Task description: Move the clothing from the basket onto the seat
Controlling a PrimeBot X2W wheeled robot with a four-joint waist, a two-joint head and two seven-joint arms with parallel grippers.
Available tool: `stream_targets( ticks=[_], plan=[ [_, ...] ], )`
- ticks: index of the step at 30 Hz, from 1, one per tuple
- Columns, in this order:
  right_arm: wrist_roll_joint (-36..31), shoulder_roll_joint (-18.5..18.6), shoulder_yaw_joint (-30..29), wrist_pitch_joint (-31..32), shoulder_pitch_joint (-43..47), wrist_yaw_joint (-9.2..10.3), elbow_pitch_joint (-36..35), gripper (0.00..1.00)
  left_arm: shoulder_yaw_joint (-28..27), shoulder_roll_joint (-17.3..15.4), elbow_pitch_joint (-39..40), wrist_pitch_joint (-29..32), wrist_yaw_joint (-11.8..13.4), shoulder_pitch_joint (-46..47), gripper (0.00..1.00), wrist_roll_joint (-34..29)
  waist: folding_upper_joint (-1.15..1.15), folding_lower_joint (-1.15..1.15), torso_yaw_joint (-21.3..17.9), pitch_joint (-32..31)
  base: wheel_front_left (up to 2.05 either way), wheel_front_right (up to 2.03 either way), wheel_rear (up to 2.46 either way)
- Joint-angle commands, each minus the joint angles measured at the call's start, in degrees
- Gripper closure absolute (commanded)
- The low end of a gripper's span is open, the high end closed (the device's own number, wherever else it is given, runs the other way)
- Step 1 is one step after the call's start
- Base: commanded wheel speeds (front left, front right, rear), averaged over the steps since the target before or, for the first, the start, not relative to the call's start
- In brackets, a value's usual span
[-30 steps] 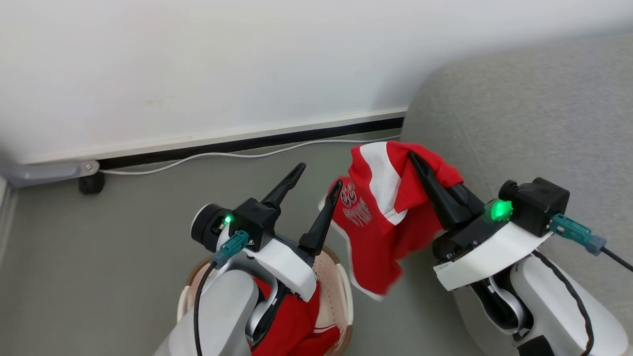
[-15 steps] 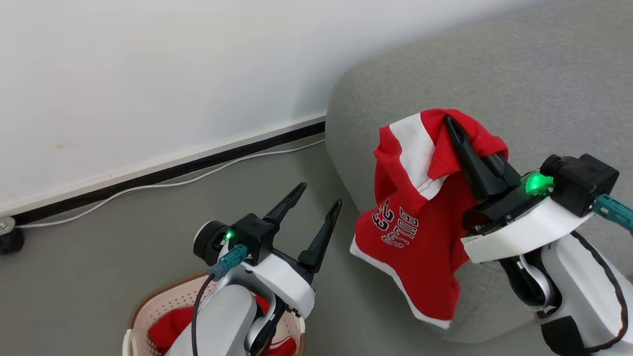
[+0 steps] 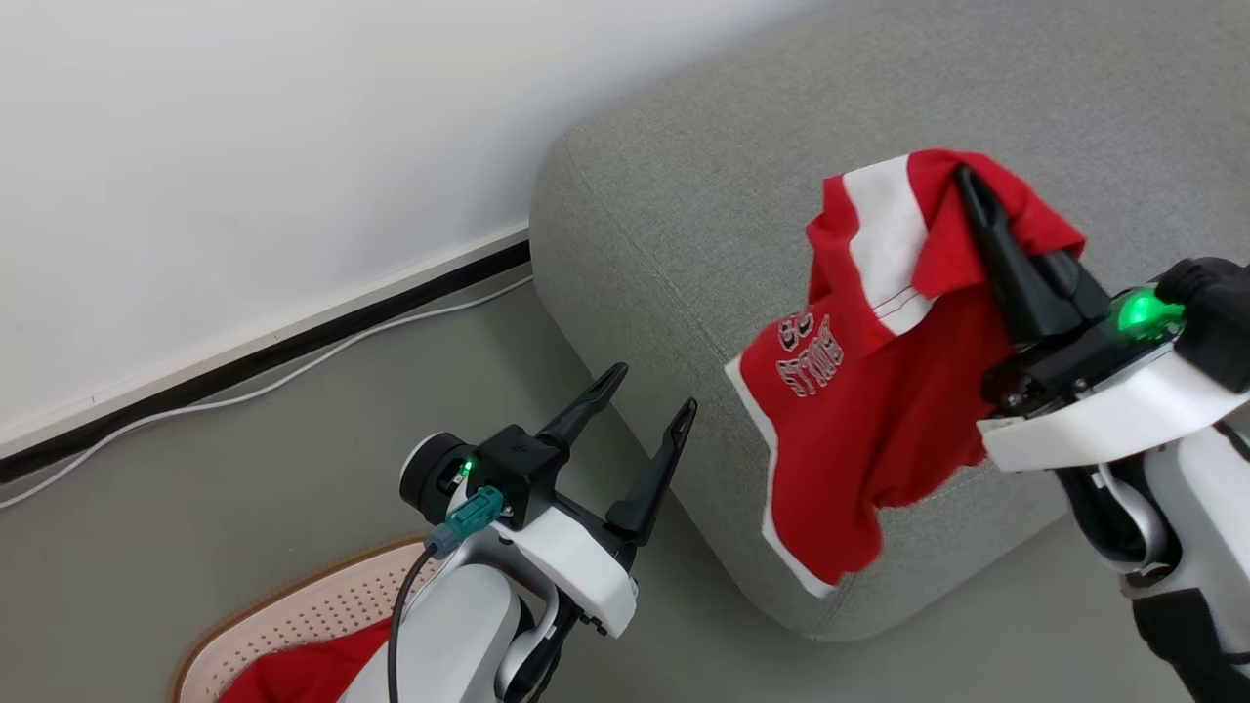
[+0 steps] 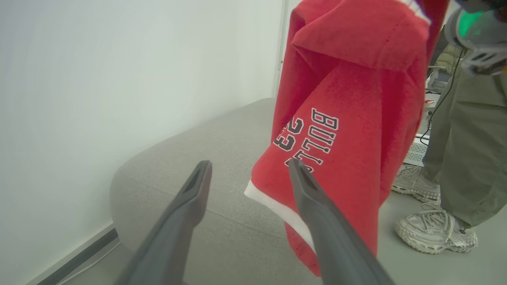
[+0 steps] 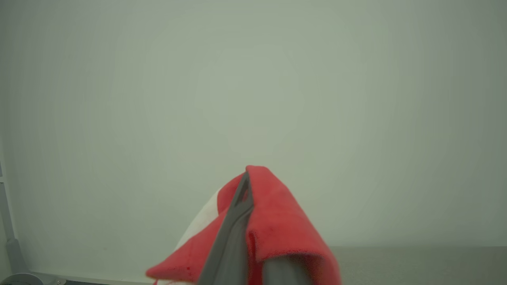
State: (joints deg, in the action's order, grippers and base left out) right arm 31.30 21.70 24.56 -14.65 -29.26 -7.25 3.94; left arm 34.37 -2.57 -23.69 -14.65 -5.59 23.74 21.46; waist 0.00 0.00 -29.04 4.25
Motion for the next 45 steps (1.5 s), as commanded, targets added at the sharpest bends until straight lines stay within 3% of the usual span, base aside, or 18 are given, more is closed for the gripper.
stream_targets(
  ticks=[1,9,18,33,45],
  plan=[
    [-0.2,0.7,-0.2,-0.3,-1.8,-0.24,-1.8,1.0,-1.6,-0.3,1.7,-0.3,-0.5,0.9,0.0,0.5,0.0,0.0,-0.3,0.4,0.0,0.0,0.0],
    [-0.9,5.2,-7.5,-0.3,-5.0,-0.24,-1.6,1.0,1.3,-0.3,3.2,-0.3,0.3,2.4,0.0,1.2,0.0,0.0,-1.0,4.2,0.0,0.0,0.0],
    [-1.0,11.4,-14.8,-0.3,-11.5,-0.24,2.3,1.0,7.1,-0.3,3.0,-0.3,1.7,7.7,0.0,1.8,0.0,0.0,0.7,12.1,0.0,0.0,0.0],
    [-3.0,21.3,-25.2,-0.3,-23.4,-0.24,15.7,1.0,17.3,-0.3,4.2,-0.3,4.7,17.8,0.0,3.4,0.0,0.0,8.9,25.8,0.0,0.0,0.0],
    [-5.1,23.5,-27.2,-0.3,-31.8,-0.24,28.1,1.0,22.2,-0.3,9.1,-0.3,7.3,22.7,0.0,4.1,0.0,0.0,14.7,30.7,0.0,0.0,0.0]
  ],
)
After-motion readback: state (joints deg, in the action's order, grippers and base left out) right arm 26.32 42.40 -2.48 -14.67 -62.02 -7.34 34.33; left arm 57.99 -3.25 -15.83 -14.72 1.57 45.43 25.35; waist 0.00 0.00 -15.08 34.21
